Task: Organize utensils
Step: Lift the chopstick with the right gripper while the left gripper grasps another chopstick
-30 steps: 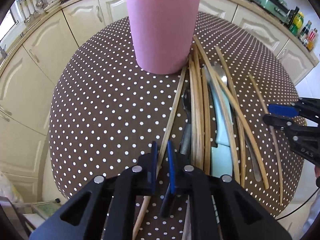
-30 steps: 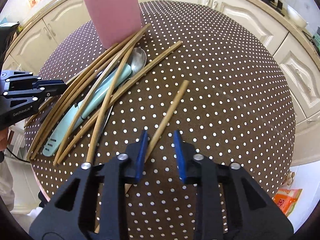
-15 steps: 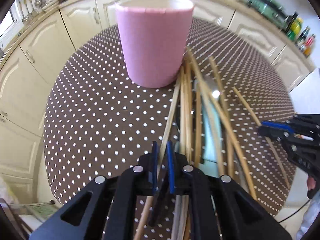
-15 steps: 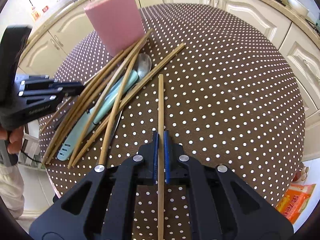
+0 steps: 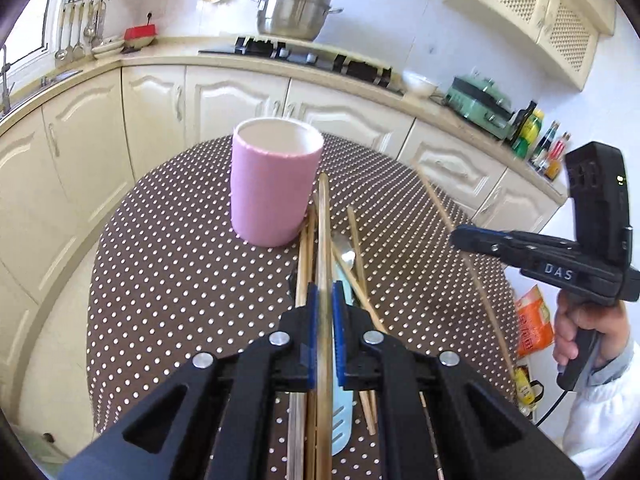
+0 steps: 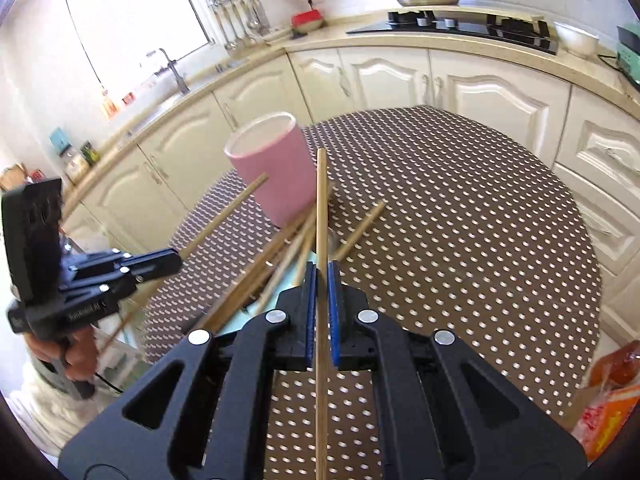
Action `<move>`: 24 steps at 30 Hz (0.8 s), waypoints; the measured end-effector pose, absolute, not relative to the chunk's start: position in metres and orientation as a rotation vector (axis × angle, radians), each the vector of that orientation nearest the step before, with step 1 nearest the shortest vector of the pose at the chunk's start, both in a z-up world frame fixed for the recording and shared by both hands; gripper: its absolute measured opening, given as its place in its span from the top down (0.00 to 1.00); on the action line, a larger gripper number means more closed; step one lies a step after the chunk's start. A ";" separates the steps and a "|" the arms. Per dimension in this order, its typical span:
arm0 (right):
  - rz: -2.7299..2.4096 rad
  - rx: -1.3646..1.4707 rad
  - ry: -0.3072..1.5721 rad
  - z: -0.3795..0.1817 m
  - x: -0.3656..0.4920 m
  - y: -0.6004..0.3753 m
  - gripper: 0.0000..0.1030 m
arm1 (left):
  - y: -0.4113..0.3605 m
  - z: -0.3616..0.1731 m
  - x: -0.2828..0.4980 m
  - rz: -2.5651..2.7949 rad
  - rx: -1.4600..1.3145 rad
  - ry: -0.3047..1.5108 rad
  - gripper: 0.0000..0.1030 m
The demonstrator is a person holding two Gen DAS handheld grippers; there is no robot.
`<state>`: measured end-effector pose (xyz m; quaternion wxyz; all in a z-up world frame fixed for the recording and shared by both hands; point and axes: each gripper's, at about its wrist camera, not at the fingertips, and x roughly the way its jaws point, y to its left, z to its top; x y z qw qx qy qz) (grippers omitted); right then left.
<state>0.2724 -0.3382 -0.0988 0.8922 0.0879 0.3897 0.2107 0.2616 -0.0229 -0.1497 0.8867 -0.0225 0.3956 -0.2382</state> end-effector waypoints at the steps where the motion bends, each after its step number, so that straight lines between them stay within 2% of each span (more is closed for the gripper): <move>1: 0.435 0.165 0.814 -0.099 0.276 -0.336 0.94 | -0.021 -0.152 0.263 -0.471 -0.035 0.838 0.93; 12: 0.349 0.021 0.998 -0.145 0.307 -0.306 0.94 | 0.011 -0.208 0.304 -0.284 0.055 1.112 0.94; 20: 0.330 -0.046 1.055 -0.156 0.317 -0.304 0.94 | -0.008 -0.200 0.339 -0.277 0.122 1.214 0.93; 24: 0.343 -0.022 1.026 -0.158 0.320 -0.311 0.94 | -0.030 -0.191 0.358 -0.266 0.126 1.193 1.00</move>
